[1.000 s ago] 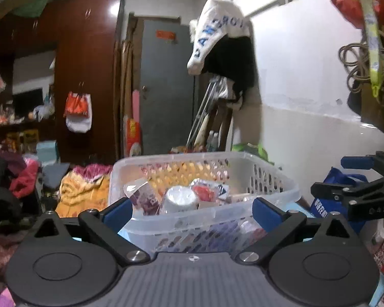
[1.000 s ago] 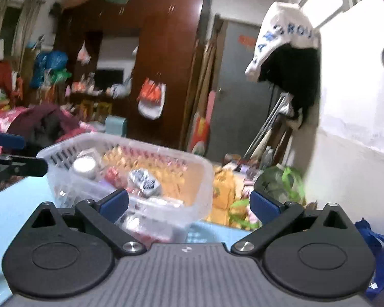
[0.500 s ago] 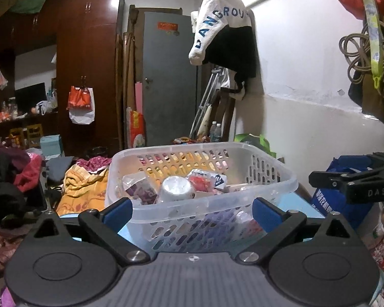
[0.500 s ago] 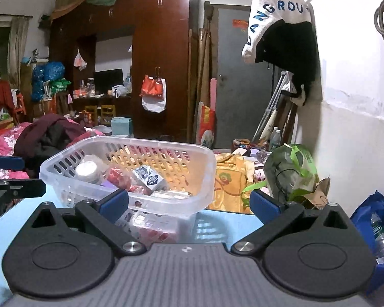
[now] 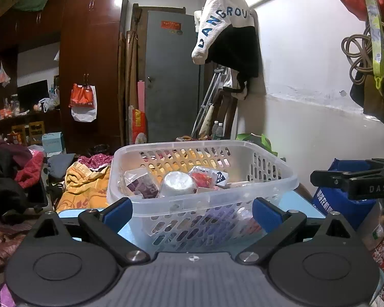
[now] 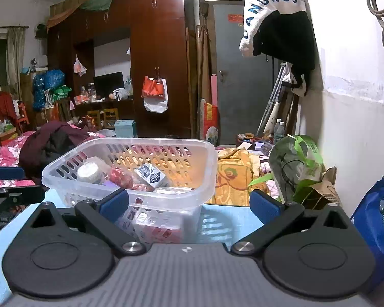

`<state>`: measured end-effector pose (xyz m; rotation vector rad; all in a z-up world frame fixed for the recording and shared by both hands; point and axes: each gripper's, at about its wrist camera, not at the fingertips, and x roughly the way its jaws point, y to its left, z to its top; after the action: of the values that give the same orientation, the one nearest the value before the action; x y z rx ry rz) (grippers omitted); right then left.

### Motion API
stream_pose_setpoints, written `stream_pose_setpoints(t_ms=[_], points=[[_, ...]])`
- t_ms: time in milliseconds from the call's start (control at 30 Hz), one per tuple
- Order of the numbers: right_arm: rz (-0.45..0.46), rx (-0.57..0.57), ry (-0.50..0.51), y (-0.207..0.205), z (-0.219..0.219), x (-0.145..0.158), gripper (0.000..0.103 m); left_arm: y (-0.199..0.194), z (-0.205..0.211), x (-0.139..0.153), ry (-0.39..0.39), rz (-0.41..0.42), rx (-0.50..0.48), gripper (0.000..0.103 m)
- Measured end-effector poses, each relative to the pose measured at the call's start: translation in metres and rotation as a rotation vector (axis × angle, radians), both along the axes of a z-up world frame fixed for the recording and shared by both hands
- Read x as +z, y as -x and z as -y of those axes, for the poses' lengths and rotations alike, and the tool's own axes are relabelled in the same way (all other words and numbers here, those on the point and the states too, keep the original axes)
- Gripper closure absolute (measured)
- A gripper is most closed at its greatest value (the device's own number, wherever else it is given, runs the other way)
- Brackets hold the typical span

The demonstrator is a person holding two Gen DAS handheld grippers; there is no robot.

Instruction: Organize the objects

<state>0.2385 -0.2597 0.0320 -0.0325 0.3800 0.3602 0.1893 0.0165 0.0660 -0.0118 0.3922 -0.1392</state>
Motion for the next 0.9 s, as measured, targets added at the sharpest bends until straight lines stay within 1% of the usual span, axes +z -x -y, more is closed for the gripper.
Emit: stream_pose_setpoints(t_ms=[133,267,900], points=[[-0.002,0.006,-0.012,0.0014,0.0026,-0.0005,0.000,0.0009,-0.0018,-0.0016,0.022,0.004,-0.018,0.002],[0.001,0.008,-0.009,0.0024,0.0032,-0.0011,0.000,0.0010,-0.0005,-0.0036,0.010,0.000,-0.011,0.002],[-0.001,0.018,-0.016,0.0041,0.0049,-0.0007,0.000,-0.0002,-0.0008,-0.0024,0.014,-0.003,-0.013,0.002]])
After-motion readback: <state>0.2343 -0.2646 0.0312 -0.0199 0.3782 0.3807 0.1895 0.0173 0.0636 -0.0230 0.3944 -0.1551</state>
